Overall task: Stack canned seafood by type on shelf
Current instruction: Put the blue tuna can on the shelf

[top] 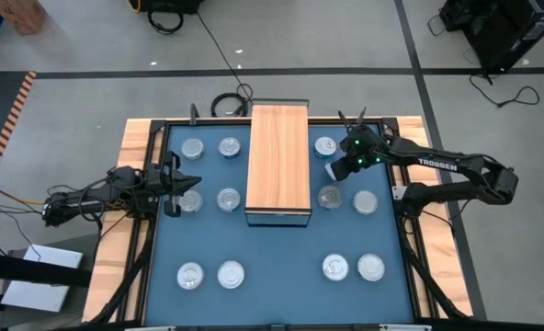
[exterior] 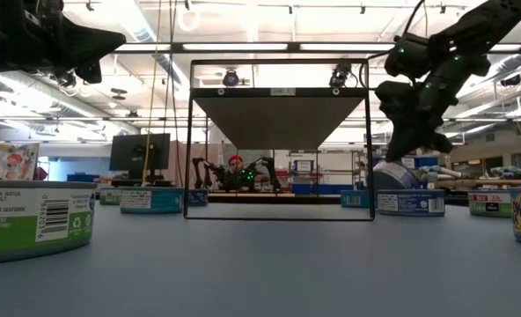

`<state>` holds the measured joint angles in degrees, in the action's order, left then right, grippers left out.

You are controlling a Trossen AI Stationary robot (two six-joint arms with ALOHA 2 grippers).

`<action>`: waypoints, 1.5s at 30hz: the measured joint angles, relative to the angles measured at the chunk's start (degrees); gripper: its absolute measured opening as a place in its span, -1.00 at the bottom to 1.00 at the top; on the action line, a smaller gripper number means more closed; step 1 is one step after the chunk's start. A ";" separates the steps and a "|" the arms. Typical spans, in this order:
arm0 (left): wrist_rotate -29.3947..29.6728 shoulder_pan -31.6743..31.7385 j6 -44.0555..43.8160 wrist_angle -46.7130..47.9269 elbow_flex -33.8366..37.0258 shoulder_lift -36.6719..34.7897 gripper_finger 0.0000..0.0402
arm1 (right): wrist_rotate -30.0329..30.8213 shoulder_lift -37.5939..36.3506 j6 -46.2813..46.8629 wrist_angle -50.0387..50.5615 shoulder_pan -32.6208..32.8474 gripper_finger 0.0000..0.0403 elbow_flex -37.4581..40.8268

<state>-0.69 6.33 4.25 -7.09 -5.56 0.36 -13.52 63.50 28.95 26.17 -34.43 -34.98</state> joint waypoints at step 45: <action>0.96 0.00 0.23 -0.27 0.00 0.00 -0.99 | 24.18 24.62 -24.22 2.92 17.58 -1.00 -46.22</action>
<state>0.27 6.33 4.48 -7.36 -5.56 0.36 10.66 88.12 4.73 29.08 -16.86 -81.21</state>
